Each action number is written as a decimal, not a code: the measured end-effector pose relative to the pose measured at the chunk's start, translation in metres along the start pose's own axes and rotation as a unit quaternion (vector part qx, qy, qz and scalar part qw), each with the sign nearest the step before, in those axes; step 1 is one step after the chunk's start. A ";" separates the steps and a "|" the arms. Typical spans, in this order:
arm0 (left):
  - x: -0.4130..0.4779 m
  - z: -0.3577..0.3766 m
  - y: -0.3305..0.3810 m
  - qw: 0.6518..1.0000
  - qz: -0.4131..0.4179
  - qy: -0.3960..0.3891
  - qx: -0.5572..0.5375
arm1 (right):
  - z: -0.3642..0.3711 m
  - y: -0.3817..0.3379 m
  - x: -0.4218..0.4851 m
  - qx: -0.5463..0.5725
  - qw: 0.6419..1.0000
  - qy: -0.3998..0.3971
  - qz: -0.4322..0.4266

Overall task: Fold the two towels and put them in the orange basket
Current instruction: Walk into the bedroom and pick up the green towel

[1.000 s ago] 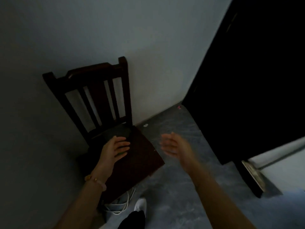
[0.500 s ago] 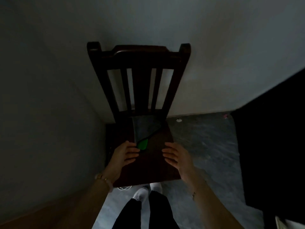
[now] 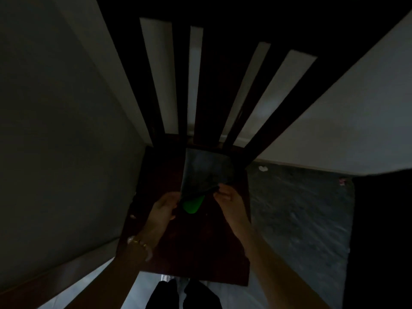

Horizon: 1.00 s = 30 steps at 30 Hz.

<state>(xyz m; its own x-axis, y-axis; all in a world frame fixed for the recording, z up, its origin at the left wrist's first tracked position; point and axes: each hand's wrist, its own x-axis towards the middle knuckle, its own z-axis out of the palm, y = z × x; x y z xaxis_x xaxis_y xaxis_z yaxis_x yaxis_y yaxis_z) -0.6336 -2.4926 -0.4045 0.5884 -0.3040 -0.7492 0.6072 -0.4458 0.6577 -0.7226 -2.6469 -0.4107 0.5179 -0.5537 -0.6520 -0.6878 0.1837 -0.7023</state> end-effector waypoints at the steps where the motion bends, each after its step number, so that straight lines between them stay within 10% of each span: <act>1: 0.012 0.002 -0.009 0.999 0.032 0.002 0.021 | 0.003 0.004 0.014 -0.037 0.998 0.015 -0.038; 12: 0.092 0.022 -0.044 0.919 0.222 0.016 0.326 | 0.022 0.029 0.111 -0.375 0.902 0.075 -0.201; 30: 0.061 0.013 -0.030 0.970 0.168 0.037 0.173 | 0.020 0.014 0.062 -0.258 0.951 0.085 -0.149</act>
<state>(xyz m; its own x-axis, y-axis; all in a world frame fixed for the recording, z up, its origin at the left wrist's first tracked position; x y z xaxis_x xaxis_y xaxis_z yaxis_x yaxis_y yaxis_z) -0.6229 -2.5081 -0.4711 0.7665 -0.4258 -0.4808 0.1662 -0.5917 0.7889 -0.6900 -2.6626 -0.4660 0.6691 -0.6497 -0.3608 -0.7044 -0.3995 -0.5867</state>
